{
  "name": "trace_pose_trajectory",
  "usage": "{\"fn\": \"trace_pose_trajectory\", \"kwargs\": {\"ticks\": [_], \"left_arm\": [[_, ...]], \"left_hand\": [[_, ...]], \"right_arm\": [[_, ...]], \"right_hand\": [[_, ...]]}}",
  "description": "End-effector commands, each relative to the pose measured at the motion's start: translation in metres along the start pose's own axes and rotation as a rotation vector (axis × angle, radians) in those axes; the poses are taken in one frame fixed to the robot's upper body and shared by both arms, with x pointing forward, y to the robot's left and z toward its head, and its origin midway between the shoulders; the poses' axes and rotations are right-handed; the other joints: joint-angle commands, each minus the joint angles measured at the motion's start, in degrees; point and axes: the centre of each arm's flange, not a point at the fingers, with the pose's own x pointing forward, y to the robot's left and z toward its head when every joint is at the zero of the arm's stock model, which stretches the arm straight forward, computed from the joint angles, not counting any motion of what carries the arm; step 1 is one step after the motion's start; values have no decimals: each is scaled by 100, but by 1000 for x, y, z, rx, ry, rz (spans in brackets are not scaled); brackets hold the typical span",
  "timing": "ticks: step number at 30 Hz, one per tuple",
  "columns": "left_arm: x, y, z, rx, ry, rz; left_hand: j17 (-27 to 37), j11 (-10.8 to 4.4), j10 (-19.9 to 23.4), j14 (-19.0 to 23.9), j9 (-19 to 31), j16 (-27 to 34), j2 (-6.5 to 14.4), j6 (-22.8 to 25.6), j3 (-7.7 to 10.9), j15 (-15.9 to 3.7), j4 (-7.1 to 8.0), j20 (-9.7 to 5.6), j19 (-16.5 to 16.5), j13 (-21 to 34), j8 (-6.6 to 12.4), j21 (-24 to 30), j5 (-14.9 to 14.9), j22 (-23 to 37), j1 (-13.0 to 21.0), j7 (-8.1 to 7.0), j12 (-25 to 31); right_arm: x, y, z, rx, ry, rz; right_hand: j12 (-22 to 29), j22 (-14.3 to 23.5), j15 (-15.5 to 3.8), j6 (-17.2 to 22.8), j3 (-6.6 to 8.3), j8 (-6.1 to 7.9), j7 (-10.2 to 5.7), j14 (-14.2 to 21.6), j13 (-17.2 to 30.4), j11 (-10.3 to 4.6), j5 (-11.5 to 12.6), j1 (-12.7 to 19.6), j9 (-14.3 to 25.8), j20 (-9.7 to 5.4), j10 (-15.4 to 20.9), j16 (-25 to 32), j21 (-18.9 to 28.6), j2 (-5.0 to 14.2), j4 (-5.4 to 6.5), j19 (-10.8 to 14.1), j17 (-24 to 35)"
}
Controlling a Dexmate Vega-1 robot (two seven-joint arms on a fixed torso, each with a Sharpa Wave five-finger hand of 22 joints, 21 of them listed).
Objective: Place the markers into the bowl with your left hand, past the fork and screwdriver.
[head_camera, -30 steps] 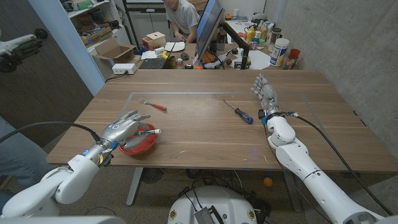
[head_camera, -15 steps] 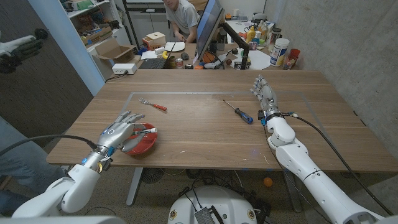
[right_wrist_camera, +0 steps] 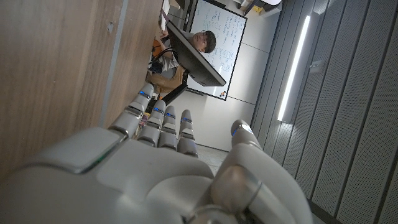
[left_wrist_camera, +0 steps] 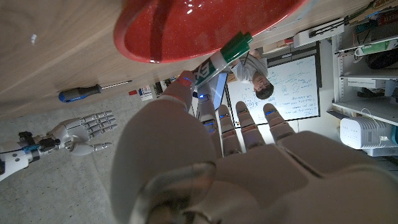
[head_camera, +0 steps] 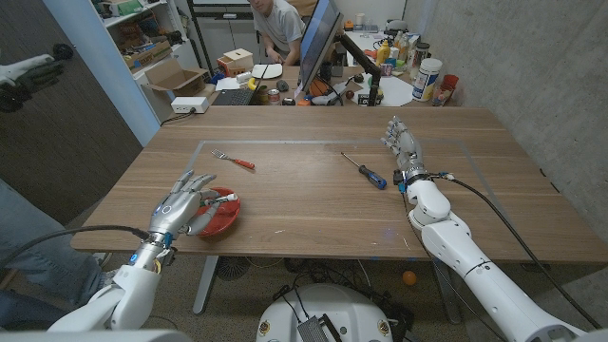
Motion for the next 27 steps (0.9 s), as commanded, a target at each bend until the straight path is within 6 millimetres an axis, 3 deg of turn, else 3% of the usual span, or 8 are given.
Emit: {"fn": "trace_pose_trajectory", "kwargs": {"ticks": [1,27], "left_arm": [[-6,-14,1,-54,30,43],[1,-28,-2,-350,128,-24]], "left_hand": [[7,-72,25,36,13,32,-20,293,-17,-40,9,4,49,24,1,45,-4,9,49,-344,10],[14,-3,26,24,20,20,2,253,-64,-20,31,6,112,35,-39,64,-24,11,6,-334,-3]], "right_arm": [[-5,-2,1,-16,10,1],[-9,-5,10,-49,19,6]], "right_hand": [[18,28,-1,39,16,19,15,31,24,-12,2,-65,25,-10,54,22,11,-4,-22,54,34],[14,28,-3,38,14,14,12,39,24,-16,-1,-70,25,-8,49,22,8,-2,-29,56,42]]}}
